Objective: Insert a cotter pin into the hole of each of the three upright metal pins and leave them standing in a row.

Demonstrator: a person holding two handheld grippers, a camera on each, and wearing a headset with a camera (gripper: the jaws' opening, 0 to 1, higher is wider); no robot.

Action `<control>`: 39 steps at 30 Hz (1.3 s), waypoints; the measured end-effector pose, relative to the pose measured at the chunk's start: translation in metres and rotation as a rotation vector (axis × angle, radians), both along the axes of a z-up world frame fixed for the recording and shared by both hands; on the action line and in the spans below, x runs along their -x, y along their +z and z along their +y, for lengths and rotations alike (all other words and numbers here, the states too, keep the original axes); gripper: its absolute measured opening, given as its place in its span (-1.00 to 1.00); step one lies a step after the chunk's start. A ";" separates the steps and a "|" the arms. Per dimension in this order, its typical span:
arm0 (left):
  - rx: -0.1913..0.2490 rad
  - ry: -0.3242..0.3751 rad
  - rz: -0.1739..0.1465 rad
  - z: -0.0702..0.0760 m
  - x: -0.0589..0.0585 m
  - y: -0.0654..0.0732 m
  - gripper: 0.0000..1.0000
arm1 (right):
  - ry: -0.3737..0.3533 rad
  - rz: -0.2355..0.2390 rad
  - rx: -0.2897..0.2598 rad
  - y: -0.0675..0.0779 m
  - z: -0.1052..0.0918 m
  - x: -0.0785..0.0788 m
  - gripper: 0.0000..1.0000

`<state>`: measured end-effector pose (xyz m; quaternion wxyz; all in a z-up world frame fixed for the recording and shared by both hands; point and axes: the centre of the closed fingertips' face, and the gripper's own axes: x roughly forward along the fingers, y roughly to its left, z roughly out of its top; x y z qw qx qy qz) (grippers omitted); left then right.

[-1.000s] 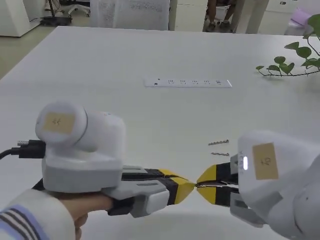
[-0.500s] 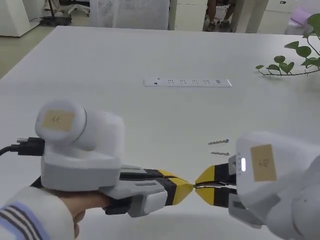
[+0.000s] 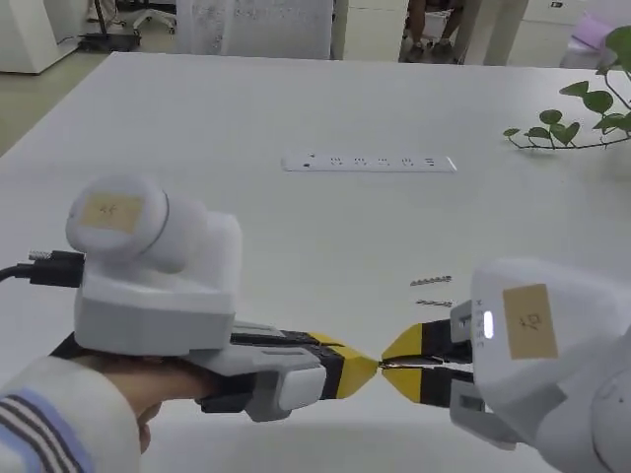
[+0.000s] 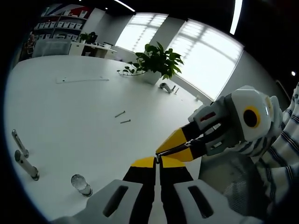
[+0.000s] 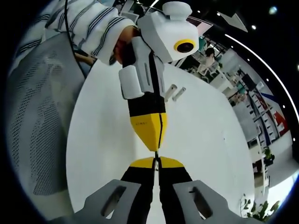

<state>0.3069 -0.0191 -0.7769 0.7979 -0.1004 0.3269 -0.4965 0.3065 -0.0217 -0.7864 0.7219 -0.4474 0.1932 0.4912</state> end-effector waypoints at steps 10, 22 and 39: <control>0.003 -0.005 -0.010 0.000 -0.001 0.003 -1.00 | 0.013 -0.009 -0.012 0.003 0.000 0.000 -0.94; 0.012 -0.032 -0.046 0.004 0.002 0.007 -1.00 | -0.009 0.061 -0.092 0.006 -0.004 0.002 -0.79; -0.057 -0.255 -0.340 0.004 0.020 0.002 -1.00 | -0.029 0.239 -0.202 0.003 -0.009 0.016 -0.74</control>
